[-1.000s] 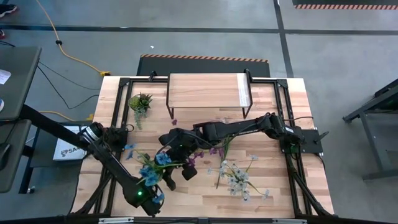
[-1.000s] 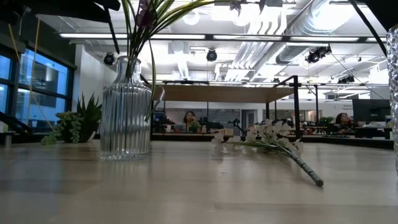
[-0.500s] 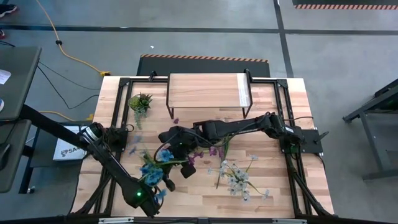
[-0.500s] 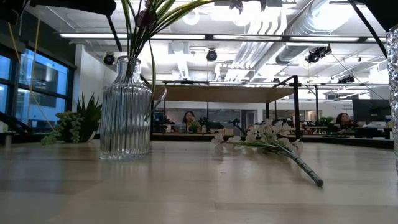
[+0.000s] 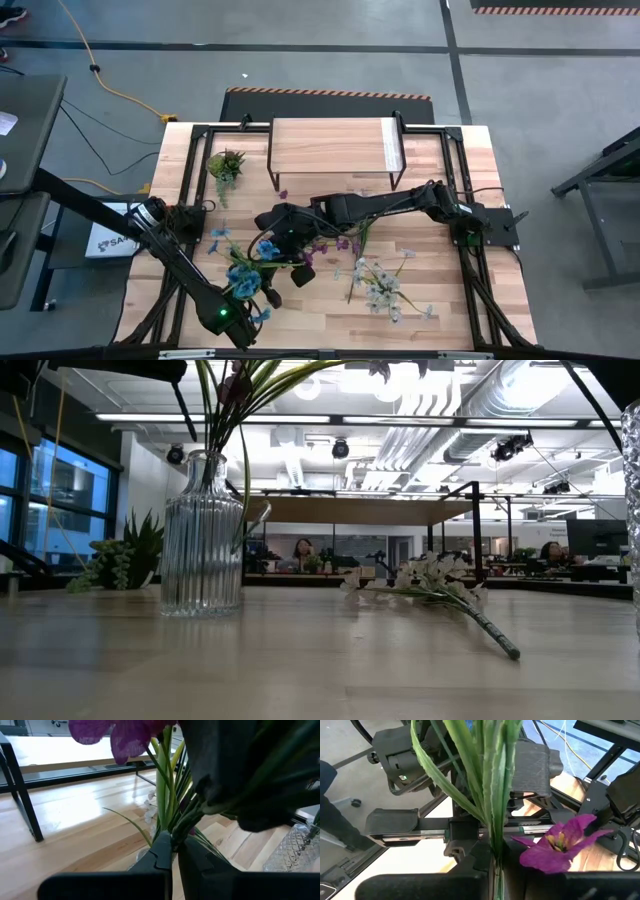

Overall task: Pick and place flowers into a vace then onto a shelf
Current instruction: Put the blue flowers into the left transparent vase

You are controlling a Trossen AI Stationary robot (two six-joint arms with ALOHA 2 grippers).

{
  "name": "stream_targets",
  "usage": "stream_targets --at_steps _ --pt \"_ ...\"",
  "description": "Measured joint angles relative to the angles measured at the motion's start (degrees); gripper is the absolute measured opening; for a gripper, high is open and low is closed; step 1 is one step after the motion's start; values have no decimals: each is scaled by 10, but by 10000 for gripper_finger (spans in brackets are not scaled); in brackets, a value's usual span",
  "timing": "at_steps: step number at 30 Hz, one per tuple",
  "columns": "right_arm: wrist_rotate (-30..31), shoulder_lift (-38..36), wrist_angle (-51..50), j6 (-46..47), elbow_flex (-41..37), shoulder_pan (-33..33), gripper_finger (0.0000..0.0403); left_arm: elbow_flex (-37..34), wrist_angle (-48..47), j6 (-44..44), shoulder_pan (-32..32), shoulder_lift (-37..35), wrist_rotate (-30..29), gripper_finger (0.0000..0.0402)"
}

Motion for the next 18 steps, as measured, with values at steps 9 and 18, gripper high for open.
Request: stream_targets --at_steps 9,18 --pt "-4 -15 -14 1 0 1 66 1 -2 -1 -7 0 -16 45" --pt "-3 -23 -25 3 0 2 111 1 1 -2 -7 0 -18 45"
